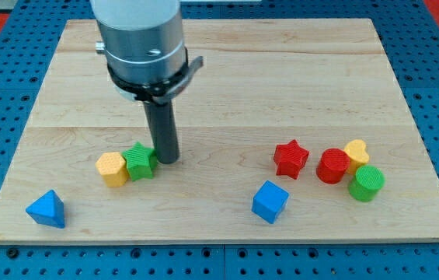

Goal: Slide the yellow hexagon up a bit

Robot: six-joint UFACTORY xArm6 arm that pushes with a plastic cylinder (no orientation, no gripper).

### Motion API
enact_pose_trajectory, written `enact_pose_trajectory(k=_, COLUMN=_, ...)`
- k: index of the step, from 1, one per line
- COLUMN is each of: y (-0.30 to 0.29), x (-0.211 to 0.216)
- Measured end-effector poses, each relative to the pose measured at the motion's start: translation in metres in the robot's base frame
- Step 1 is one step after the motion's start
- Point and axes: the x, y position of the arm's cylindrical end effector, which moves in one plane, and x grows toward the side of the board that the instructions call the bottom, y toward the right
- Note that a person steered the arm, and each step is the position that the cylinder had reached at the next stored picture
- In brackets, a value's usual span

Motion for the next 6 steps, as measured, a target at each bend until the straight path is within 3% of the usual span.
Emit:
enact_pose_trajectory(k=3, y=-0.037, x=0.063)
enact_pose_trajectory(k=6, y=-0.103, x=0.061)
